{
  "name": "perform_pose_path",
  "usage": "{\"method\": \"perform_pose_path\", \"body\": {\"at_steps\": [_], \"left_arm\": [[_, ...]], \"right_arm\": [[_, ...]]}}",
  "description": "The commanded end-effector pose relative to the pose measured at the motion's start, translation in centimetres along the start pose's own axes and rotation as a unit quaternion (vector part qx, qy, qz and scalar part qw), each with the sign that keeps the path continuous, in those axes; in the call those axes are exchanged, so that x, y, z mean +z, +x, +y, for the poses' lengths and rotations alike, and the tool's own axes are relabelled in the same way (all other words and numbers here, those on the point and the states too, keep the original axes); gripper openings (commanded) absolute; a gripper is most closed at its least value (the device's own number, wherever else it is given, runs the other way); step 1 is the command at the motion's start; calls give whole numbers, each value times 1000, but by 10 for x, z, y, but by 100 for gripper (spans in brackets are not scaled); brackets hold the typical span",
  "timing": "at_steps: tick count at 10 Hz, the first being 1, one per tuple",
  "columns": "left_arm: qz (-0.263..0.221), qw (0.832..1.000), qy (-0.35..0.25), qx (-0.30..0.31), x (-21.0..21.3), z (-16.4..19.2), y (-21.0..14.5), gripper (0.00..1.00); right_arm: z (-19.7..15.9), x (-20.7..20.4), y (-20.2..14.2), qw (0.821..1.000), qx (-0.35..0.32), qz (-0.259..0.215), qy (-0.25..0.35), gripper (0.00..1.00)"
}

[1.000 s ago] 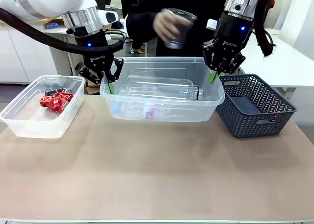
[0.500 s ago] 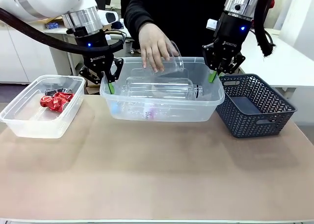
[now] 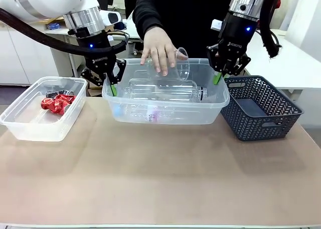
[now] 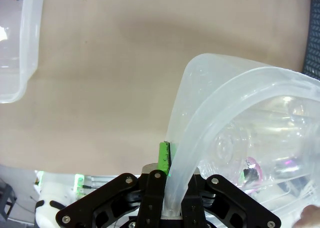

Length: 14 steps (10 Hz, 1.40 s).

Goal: Sort the waste into each basket.
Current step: Offer the picked Organizing box to the human.

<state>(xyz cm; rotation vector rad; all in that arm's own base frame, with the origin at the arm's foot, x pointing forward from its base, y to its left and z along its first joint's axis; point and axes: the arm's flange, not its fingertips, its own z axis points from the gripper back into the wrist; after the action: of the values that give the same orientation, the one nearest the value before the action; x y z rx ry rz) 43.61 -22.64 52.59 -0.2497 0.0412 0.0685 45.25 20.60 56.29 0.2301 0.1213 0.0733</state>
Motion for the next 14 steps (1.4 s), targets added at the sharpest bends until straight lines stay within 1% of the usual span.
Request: {"method": "perform_pose_path", "body": {"at_steps": [1, 14], "left_arm": [[-13, 1000, -5, 14, 3, 7, 1, 4], [-13, 1000, -5, 14, 3, 7, 1, 4]], "right_arm": [[1, 4, -2, 1000, 13, 1, 3, 7], [1, 4, -2, 1000, 13, 1, 3, 7]]}}
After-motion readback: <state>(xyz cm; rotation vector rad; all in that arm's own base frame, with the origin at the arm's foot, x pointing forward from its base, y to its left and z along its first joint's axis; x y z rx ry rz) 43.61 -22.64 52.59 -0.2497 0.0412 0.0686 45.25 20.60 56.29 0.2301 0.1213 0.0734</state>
